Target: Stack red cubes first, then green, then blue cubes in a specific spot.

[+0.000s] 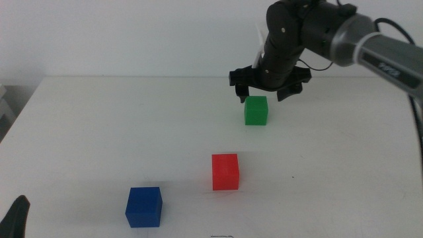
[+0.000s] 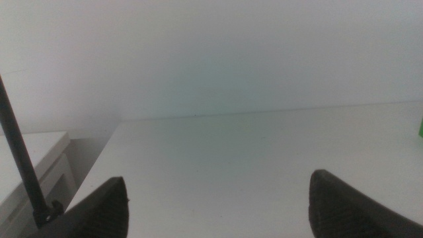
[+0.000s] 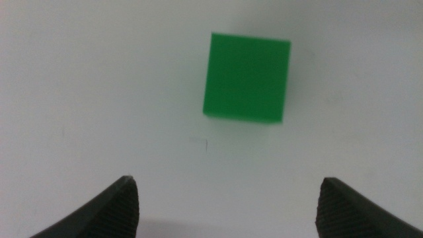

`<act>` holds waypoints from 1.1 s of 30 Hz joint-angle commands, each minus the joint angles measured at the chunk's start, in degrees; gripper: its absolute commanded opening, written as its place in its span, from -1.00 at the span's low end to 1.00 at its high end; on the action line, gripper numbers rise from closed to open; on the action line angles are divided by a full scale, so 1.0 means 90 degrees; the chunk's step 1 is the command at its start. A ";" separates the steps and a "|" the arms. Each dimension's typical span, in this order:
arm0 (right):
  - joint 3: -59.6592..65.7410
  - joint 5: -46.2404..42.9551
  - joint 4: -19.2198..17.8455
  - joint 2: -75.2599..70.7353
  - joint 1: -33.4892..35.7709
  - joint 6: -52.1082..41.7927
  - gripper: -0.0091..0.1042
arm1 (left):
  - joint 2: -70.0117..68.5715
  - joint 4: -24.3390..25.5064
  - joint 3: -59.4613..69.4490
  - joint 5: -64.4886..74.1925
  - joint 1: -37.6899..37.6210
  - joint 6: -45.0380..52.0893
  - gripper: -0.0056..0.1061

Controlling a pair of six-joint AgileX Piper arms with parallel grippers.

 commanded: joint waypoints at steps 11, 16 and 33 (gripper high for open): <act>-0.1885 0.0450 -0.0203 0.0820 -0.0268 -0.0226 0.51 | -0.0129 -0.0018 -0.0029 -0.0498 0.0012 -0.0046 0.78; -0.1905 0.0246 -0.0202 0.0989 -0.0312 -0.0029 0.50 | -0.0129 -0.0018 -0.0029 -0.0498 0.0012 -0.0046 0.78; -0.1901 -0.0123 -0.0327 0.1470 -0.0397 0.0192 0.49 | -0.0129 -0.0018 -0.0029 -0.0498 0.0012 -0.0046 0.78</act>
